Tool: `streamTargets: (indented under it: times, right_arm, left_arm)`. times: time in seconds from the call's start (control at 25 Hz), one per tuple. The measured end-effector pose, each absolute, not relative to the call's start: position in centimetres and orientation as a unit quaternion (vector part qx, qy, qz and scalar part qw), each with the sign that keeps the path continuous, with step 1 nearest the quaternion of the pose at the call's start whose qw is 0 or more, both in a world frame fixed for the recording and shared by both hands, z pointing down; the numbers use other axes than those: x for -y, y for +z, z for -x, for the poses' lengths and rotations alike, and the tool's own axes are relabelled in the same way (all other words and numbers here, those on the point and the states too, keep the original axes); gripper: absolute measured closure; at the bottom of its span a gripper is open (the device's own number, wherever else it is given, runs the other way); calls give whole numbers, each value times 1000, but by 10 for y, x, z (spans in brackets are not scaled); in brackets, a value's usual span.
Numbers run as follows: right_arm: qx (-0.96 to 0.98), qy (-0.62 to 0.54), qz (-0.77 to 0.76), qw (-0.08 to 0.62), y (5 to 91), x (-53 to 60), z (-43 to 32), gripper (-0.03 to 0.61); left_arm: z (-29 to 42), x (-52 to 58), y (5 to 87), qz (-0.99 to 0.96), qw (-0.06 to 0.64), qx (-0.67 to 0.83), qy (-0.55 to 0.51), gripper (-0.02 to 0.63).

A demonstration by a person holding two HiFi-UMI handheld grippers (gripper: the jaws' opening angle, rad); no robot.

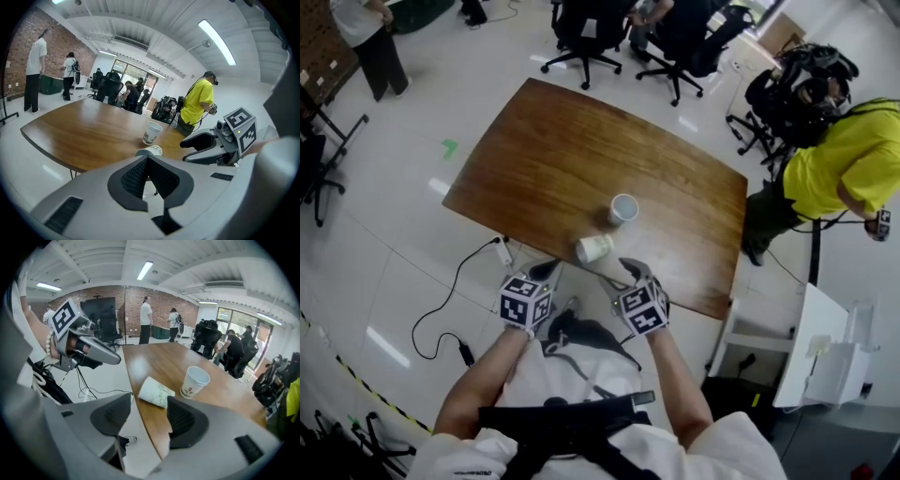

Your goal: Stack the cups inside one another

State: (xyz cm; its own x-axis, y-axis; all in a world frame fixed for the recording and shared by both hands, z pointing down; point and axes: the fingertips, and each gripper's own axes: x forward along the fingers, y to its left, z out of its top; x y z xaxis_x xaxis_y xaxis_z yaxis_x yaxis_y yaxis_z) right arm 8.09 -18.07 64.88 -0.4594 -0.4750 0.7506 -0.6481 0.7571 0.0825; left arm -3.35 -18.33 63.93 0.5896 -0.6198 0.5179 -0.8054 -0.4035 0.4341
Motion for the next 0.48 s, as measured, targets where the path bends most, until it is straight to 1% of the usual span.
streamTargets:
  times: [0.28, 0.48]
  right_arm:
    - [832, 111, -391, 378, 635, 160, -68, 305]
    - [812, 103, -445, 365, 634, 164, -64, 308]
  left_arm:
    - [50, 148, 622, -834, 325, 424, 141, 618]
    - [55, 122, 619, -836, 331, 415, 141, 618]
